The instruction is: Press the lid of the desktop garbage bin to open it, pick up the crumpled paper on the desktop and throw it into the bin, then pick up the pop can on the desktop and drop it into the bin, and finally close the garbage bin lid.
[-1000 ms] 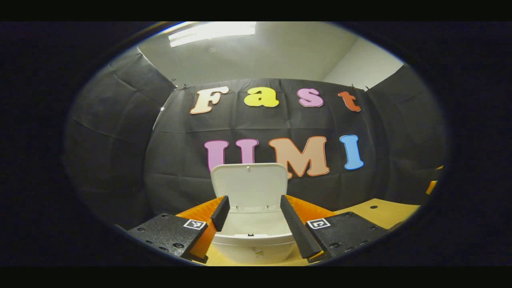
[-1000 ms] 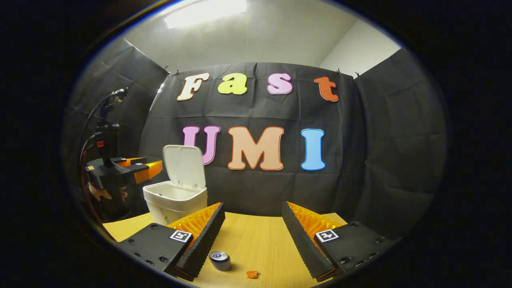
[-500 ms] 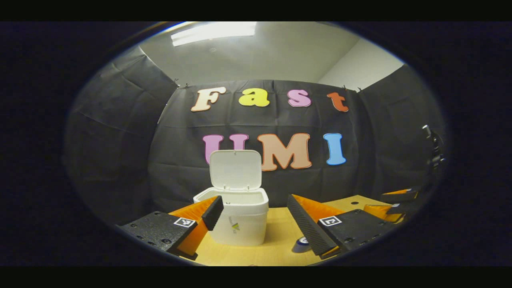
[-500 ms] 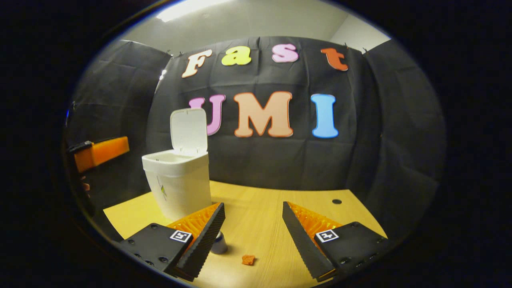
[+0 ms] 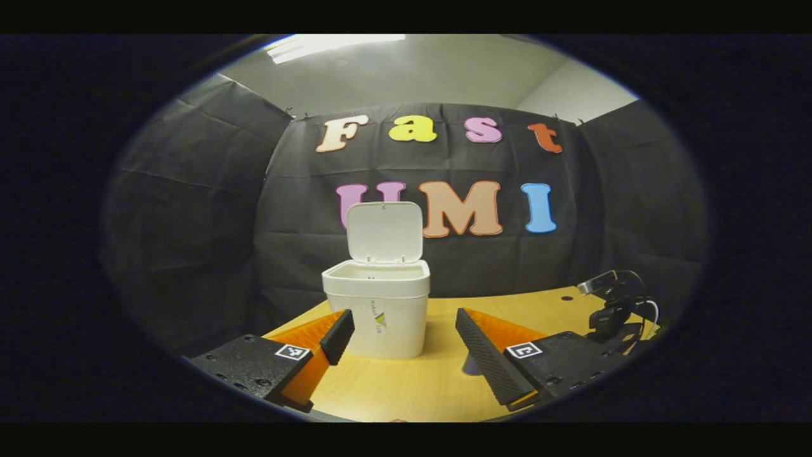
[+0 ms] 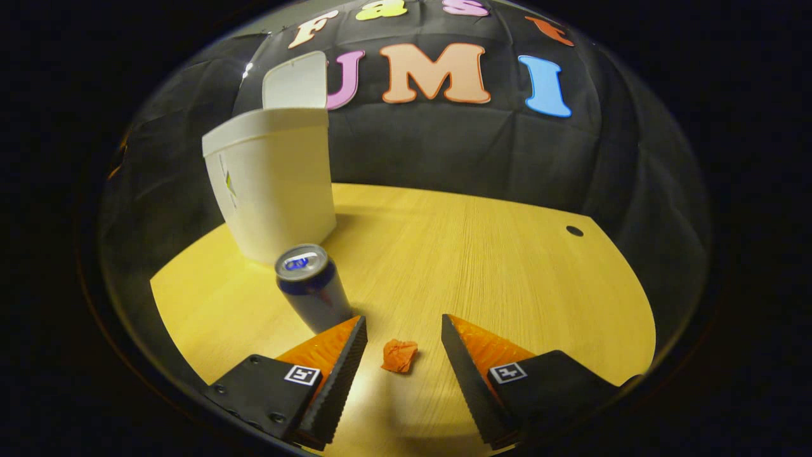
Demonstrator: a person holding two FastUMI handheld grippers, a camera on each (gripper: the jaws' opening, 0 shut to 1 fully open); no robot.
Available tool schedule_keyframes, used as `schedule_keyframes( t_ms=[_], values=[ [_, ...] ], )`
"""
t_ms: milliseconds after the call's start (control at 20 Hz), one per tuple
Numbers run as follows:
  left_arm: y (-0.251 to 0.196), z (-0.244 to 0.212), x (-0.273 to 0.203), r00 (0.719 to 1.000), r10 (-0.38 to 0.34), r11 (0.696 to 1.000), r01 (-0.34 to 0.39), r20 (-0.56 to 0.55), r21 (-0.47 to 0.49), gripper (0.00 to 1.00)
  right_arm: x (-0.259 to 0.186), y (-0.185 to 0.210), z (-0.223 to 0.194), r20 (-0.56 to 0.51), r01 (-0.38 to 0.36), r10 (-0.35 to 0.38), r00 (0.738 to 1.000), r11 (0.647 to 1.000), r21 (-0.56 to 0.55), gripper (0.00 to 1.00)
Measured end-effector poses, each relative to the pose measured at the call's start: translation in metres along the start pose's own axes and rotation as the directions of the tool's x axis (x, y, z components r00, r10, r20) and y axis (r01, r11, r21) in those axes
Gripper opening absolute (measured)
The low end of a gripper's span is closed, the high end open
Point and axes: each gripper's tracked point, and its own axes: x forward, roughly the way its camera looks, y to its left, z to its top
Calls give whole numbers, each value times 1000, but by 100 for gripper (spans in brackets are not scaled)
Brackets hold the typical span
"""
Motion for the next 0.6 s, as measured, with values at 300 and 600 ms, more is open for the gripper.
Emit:
schedule_keyframes(
  t_ms=[300, 600],
  values=[
    [11, -4, -1, 999, 37, 999, -37, -28, 25, 99, 29, 15, -43, -158, -28, 22, 987, 999, -35, 46],
    [11, 5, 21, 1000, -18, 1000, 18, -4, 7, 96, 7, 12, 4, -55, -28, 28, 998, 1000, 0, 23]
  ],
)
